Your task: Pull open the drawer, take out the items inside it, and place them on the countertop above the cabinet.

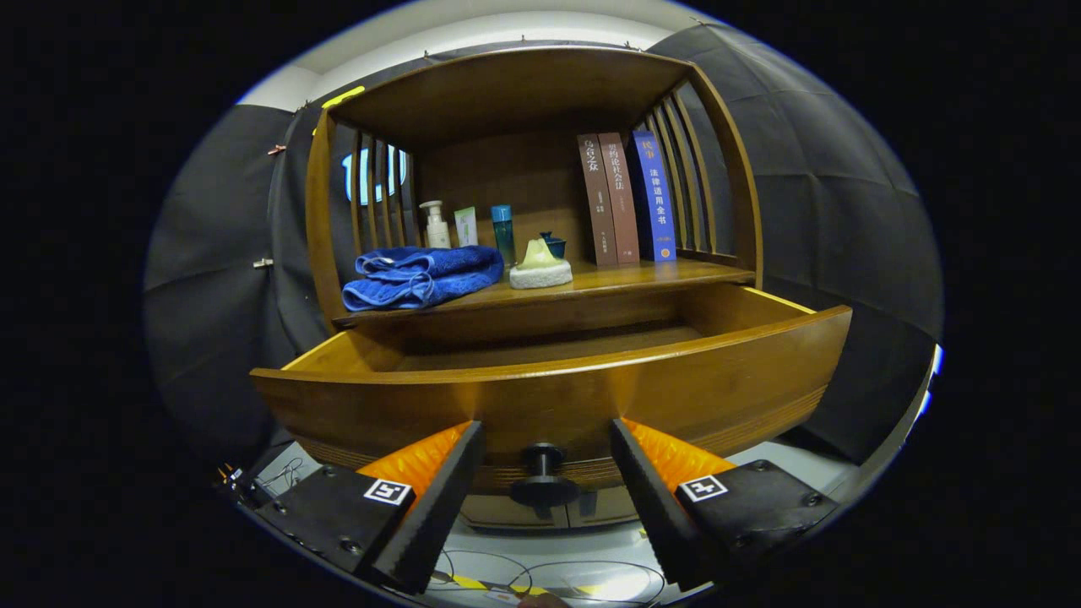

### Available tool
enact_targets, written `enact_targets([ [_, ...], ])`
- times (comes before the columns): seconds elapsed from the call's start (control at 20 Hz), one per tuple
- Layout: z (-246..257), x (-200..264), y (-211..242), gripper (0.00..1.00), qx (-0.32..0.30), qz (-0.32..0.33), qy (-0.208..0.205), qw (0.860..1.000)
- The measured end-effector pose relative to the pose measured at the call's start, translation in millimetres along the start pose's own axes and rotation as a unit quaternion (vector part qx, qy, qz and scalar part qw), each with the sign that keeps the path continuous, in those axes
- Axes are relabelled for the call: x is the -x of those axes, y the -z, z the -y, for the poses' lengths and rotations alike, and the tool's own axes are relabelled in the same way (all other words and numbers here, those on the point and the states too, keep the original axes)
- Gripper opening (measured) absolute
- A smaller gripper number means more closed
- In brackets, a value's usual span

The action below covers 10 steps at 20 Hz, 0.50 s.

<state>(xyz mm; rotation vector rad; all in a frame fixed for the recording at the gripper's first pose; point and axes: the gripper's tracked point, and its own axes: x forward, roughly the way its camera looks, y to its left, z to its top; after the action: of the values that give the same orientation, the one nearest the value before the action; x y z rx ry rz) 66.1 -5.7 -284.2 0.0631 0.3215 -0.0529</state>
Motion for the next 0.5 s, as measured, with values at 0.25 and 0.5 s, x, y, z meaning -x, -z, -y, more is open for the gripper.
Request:
enact_targets([
  [0.25, -1.8, -46.1, -7.4, 0.99, 0.0, -0.003, -0.001, 1.0],
  [0.5, -1.8, -85.8, -15.7, 0.99, 0.001, -0.003, -0.001, 1.0],
])
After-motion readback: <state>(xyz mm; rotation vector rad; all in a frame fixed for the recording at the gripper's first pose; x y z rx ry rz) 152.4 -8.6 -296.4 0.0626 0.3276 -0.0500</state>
